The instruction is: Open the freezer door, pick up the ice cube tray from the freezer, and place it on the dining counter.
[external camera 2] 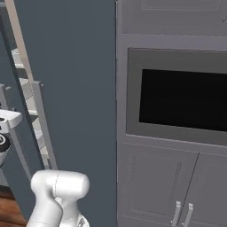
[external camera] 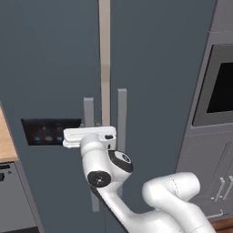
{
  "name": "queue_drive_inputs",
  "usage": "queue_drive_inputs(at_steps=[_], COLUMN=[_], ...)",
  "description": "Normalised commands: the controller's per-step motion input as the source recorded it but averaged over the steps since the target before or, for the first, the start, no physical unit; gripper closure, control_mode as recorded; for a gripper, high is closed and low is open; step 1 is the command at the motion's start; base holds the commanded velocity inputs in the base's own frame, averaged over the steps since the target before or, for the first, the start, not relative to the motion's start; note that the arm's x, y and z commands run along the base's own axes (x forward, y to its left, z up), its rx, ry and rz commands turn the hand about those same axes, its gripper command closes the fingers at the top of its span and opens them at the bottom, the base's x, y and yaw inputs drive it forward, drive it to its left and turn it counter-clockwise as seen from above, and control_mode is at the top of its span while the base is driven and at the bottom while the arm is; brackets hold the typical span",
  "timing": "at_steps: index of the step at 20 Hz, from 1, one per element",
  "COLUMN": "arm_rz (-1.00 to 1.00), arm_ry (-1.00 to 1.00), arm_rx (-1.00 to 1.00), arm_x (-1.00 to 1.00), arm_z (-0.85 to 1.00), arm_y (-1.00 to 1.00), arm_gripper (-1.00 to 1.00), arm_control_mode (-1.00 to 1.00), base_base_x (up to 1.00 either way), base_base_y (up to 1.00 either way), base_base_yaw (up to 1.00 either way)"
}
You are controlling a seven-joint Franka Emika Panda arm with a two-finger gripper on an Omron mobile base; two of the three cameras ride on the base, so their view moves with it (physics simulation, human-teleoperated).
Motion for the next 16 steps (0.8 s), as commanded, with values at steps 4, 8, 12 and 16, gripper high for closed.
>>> queue_drive_inputs(at_steps=[4, 8, 12, 16], arm_rz=[0.0, 0.0, 0.0, 0.0], arm_ry=[0.0, 0.0, 0.01, 0.01], arm_rx=[-0.05, -0.05, -0.05, -0.04], arm_x=[-0.47, -0.45, -0.45, -0.49], arm_z=[0.0, 0.0, 0.0, 0.0], arm_y=[0.58, 0.65, 0.61, 0.59], arm_gripper=[1.0, 1.0, 1.0, 1.0], arm_control_mode=[-1.0, -1.0, -1.0, -1.0], base_base_x=[0.0, 0.0, 0.0, 0.0], base_base_y=[0.0, 0.0, 0.0, 0.0], base_base_yaw=[0.0, 0.0, 0.0, 0.0])
